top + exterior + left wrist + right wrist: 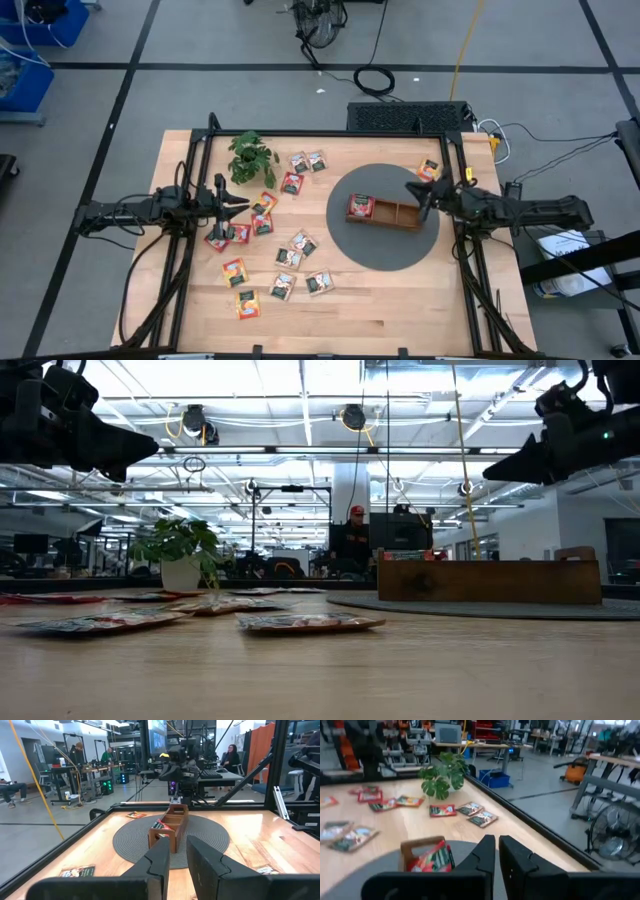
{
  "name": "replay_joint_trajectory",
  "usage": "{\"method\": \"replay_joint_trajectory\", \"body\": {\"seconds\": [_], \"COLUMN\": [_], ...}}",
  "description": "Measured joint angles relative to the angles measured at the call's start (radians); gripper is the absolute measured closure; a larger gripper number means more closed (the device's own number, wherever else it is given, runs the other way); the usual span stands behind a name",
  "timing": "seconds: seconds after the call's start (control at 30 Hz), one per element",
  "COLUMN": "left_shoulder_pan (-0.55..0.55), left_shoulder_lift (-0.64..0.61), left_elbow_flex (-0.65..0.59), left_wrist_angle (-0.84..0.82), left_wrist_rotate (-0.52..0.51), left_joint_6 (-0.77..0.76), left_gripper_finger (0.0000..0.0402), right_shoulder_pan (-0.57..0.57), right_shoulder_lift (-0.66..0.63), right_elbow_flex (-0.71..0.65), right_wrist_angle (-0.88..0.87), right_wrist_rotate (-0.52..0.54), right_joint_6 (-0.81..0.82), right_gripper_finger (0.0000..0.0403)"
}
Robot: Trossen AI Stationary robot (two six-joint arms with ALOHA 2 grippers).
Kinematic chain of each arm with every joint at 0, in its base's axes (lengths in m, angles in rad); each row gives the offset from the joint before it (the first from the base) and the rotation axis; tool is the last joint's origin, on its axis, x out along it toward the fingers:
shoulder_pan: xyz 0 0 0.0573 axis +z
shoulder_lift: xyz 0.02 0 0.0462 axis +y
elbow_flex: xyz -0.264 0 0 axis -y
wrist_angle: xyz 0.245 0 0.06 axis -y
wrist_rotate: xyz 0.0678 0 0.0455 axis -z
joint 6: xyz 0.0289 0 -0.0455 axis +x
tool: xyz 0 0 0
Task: Pick & Place Tea
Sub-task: Put the yellow tea bag into the middle section of the wooden organizer
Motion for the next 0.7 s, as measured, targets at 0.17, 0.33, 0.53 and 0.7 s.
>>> {"method": "replay_joint_trajectory", "body": {"seconds": [0.17,0.33,0.53,0.7], "left_shoulder_pan": [0.000,0.000,0.000,0.000], "left_shoulder_lift": [0.000,0.000,0.000,0.000], "left_elbow_flex": [0.000,0.000,0.000,0.000], "left_wrist_angle": [0.000,0.000,0.000,0.000], "left_wrist_rotate": [0.000,0.000,0.000,0.000], "left_joint_6": [0.000,0.000,0.000,0.000], "left_gripper_finger": [0.0330,0.0330,0.0330,0.0330], "right_shoulder_pan": [-0.023,-0.140,-0.302,-0.517], "right_shoulder_lift": [-0.002,0.062,0.282,0.515], "right_elbow_flex": [-0.027,0.108,0.348,0.507], "right_wrist_angle": [0.078,-0.113,-0.439,-0.678], "right_wrist_rotate": [0.061,0.211,0.158,-0.135], "right_joint_6": [-0.044,0.076,0.237,0.347], "right_gripper_finger": [0.0392,0.0398,0.0319,0.0221]}}
